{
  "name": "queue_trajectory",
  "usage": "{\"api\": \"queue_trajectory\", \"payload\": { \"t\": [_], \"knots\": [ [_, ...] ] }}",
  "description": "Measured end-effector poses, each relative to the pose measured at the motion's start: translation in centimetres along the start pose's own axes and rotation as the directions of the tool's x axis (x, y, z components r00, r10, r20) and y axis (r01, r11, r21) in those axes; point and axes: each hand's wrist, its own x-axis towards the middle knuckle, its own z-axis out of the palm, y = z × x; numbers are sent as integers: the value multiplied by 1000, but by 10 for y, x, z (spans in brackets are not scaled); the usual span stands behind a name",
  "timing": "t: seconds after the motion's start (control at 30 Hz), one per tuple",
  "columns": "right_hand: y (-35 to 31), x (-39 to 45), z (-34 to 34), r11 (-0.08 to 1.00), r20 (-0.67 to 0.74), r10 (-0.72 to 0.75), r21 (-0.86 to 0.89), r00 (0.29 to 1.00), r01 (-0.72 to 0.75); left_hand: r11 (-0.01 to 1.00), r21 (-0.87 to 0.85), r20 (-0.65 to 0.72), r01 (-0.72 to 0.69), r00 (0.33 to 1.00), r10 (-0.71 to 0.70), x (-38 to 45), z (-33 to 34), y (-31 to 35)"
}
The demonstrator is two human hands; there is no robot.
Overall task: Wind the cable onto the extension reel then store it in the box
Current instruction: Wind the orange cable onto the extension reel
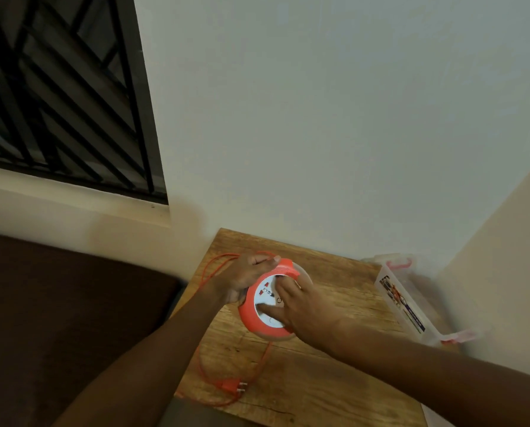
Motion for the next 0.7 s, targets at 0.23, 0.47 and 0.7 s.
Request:
{"api": "queue_trajectory", "payload": {
  "t": [0.23, 0.47, 0.7],
  "knots": [
    [-17, 5, 5, 823, 179, 318, 436, 931, -364, 1000, -7, -146, -20, 989, 19, -3, 15, -17],
    [-19, -15, 23, 874, 59, 224, 430, 973, -228, 1000, -6, -170, 29, 985, -30, -11, 20, -29],
    [-16, -35, 27, 957, -114, -79, 271, 990, 108, 996, 73, -139, 46, 990, -36, -16, 17, -26]
  ]
}}
